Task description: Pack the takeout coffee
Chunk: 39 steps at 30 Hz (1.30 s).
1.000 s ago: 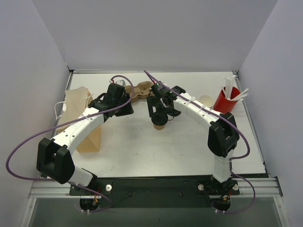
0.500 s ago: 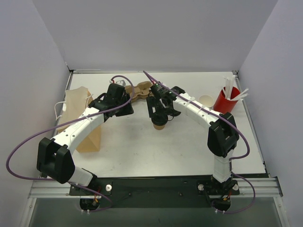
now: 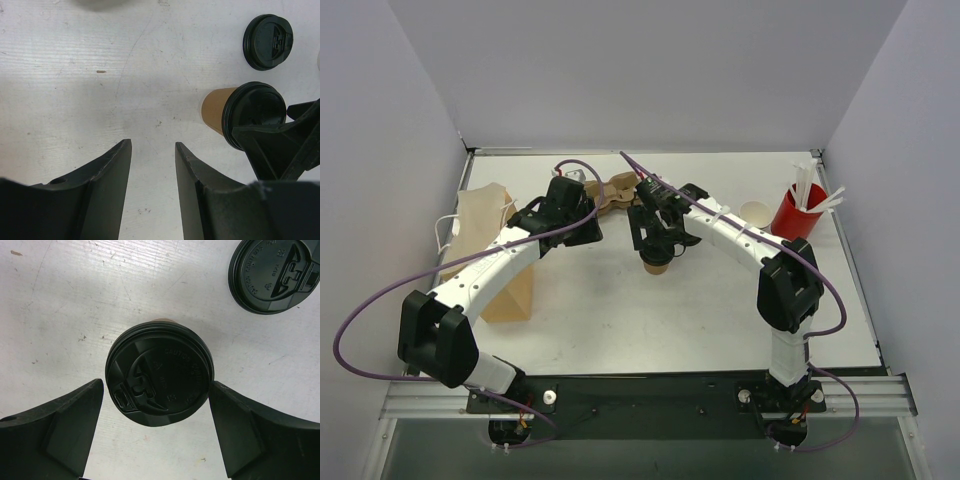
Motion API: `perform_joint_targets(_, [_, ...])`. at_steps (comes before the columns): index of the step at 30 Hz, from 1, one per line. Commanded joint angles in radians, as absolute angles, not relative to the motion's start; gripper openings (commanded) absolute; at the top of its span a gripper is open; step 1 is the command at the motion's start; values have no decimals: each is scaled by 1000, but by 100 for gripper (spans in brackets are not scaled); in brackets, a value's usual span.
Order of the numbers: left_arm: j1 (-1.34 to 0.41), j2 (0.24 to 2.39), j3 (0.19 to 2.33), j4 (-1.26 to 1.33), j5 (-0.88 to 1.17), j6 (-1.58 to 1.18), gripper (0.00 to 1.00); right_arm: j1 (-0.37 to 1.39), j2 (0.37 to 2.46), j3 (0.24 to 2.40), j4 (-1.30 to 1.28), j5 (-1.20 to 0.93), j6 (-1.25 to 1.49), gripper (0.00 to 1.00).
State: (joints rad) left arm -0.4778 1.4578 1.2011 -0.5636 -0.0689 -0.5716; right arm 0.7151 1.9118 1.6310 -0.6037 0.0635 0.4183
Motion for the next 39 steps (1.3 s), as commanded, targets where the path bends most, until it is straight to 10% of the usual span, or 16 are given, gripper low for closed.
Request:
perform_joint_targets(1, [-477, 1460, 1195, -508, -55, -571, 50, 721, 1924, 1638, -638, 80, 434, 80])
perform_joint_targets(39, [-477, 1436, 1174, -499, -45, -560, 50, 680, 1775, 1519, -638, 91, 469, 64])
